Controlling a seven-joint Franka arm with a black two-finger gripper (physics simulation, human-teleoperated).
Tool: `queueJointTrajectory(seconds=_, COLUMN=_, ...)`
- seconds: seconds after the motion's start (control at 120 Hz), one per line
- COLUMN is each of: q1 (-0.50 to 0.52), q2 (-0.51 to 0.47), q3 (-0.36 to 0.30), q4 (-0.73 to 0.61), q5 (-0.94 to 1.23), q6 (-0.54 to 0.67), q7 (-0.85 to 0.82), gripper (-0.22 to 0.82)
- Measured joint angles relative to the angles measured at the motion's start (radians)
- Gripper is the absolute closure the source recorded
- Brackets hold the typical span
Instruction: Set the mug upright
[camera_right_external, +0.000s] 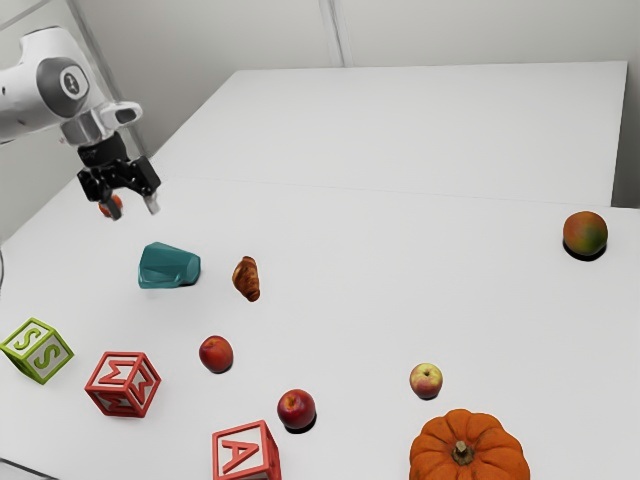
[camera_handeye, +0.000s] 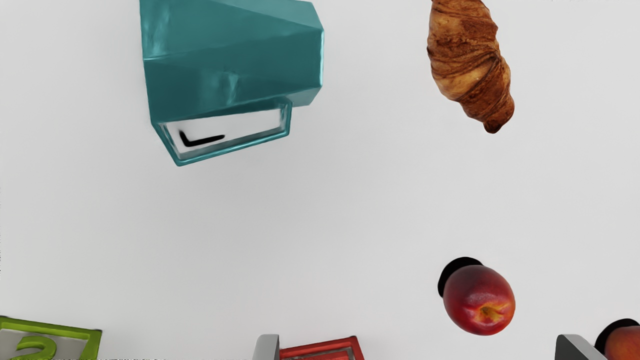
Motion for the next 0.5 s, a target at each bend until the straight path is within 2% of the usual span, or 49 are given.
queueJointTrajectory(seconds=0.167, q1=0.081, q2=0.032, q3=0.023, q4=-0.024, q5=-0.069, q6=0.054, q7=0.067, gripper=0.00)
queueJointTrajectory(seconds=0.5, q1=0.265, q2=0.254, q3=0.013, q4=0.043, q5=-0.342, q6=0.147, q7=0.265, gripper=0.00)
